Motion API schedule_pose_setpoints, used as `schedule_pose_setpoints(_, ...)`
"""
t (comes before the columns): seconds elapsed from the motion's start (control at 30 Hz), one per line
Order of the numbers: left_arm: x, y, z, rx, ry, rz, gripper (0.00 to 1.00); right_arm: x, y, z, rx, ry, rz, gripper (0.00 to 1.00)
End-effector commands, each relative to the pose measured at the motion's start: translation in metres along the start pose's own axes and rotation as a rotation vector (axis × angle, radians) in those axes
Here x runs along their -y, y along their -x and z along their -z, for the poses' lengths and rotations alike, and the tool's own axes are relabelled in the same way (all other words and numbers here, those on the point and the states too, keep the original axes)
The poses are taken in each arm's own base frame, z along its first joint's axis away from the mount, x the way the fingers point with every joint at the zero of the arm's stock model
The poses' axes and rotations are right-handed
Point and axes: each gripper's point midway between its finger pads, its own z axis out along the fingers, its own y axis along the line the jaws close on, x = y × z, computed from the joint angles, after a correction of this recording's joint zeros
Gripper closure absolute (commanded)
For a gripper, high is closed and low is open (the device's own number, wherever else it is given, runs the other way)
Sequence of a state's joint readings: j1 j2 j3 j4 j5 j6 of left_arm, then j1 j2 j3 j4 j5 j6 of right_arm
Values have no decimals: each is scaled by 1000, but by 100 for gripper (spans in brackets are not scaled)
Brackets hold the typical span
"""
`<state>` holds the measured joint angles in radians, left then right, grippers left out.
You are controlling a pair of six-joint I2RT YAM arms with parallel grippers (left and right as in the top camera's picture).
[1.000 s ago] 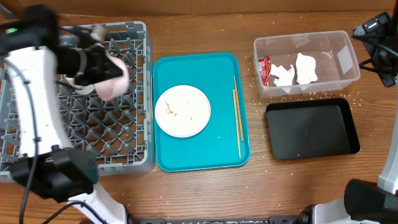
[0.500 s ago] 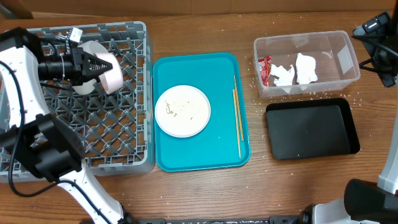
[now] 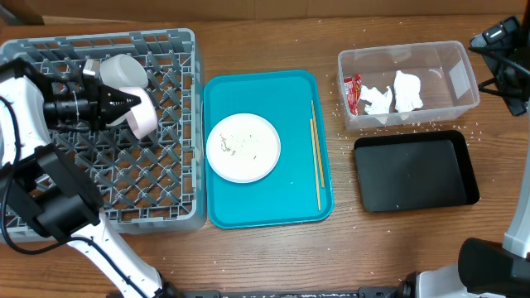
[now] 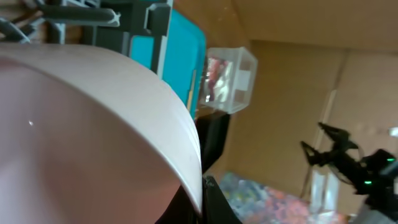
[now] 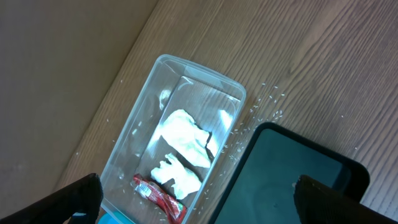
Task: Sort waste into correct bins and load items into the dishwasher
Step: 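Lift the pink bowl and carry it left over the dish rack, then lower the pink bowl into the dish rack and release it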
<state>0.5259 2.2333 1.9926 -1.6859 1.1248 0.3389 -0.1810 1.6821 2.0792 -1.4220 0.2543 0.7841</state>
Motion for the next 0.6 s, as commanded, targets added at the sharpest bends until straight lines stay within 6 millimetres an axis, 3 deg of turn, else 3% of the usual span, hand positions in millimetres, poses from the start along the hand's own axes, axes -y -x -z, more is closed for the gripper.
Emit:
schedule_pose_setpoints(0.0,-20,-8,-4,-24,-14,113,96,0,3,2,16,-1,5,0)
schedule_pose_setpoints(0.33,-42,-8,25,38,-21,213,94,0,3,2,16,-1,5,0)
schedule_pose_setpoints(0.57,-70,-21,33,-2,132,341,79,0,3,2,16,-1,5,0)
